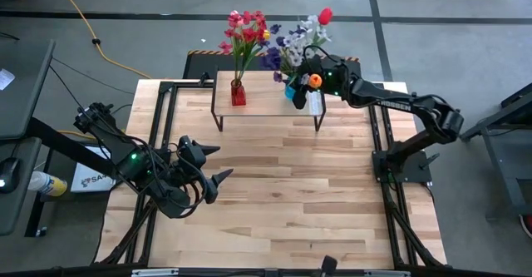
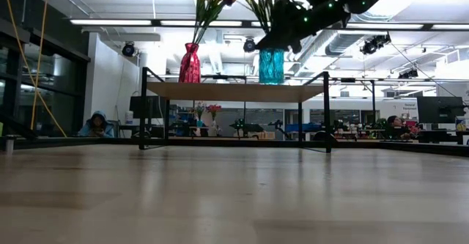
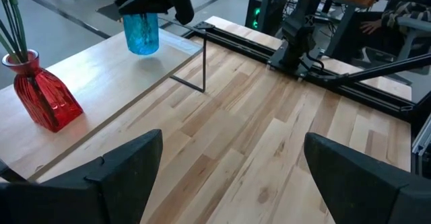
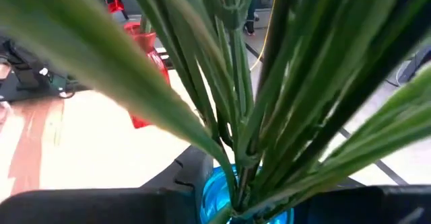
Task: Pick and place flowers into a vace then onto a shelf
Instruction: Put the blue vase on the shelf, then adjust the orange flower in the blue vase
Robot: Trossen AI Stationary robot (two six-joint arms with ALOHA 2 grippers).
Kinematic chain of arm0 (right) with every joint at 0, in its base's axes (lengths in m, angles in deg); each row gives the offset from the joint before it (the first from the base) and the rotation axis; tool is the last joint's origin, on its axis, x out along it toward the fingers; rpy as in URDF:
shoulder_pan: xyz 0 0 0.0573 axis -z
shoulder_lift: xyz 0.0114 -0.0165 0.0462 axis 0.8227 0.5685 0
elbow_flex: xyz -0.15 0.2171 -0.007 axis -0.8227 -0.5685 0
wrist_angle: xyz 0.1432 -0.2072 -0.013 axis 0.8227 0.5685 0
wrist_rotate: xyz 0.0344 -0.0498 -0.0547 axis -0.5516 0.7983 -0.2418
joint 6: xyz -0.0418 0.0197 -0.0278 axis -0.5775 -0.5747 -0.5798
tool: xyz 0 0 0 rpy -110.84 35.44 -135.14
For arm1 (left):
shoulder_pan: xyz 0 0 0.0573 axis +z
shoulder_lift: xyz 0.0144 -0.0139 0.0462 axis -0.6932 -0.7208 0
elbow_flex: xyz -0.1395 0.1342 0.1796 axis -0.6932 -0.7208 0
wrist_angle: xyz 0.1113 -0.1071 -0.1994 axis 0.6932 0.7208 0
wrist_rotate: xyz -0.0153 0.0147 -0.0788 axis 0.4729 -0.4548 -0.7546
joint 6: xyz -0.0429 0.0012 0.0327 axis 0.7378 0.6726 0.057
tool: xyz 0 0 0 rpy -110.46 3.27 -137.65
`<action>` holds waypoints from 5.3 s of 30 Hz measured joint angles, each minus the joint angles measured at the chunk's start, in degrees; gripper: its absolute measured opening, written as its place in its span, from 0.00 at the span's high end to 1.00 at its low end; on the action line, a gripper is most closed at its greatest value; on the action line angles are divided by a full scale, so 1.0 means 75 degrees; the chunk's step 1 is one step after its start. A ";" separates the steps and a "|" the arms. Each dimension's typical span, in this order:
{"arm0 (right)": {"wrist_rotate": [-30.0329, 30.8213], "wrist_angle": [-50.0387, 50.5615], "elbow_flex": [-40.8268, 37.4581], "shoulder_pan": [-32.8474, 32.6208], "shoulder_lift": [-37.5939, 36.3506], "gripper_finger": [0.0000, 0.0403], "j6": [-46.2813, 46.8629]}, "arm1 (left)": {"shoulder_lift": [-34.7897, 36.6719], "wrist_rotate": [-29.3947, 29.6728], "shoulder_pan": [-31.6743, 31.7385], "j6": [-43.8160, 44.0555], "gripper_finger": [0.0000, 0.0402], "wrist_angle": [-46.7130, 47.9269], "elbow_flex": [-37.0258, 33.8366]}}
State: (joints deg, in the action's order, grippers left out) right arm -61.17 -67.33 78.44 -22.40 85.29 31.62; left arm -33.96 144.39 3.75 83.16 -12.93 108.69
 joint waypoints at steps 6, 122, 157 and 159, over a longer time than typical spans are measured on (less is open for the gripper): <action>-0.0164 0.0028 0.0000 0.0112 -0.0003 0.70 0.0016 | 0.0000 -0.0006 -0.0001 0.0000 0.02 0.0003 0.0000; -0.0299 0.1798 0.0000 0.0100 -0.1641 0.36 -0.0946 | 0.0000 -0.0063 0.0000 -0.0029 0.02 0.0012 0.0000; -0.0074 0.4841 0.1728 0.0098 -0.1638 0.36 -0.1373 | 0.0000 -0.0061 -0.0001 -0.0029 0.02 0.0015 0.0000; -0.0074 0.4839 0.1728 0.0098 -0.1638 0.36 -0.1361 | 0.0000 -0.0061 0.0000 -0.0029 0.02 0.0015 0.0000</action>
State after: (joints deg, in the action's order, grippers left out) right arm -61.73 -31.04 91.40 -21.66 73.00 21.42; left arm -33.96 143.93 3.75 82.95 -12.82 108.69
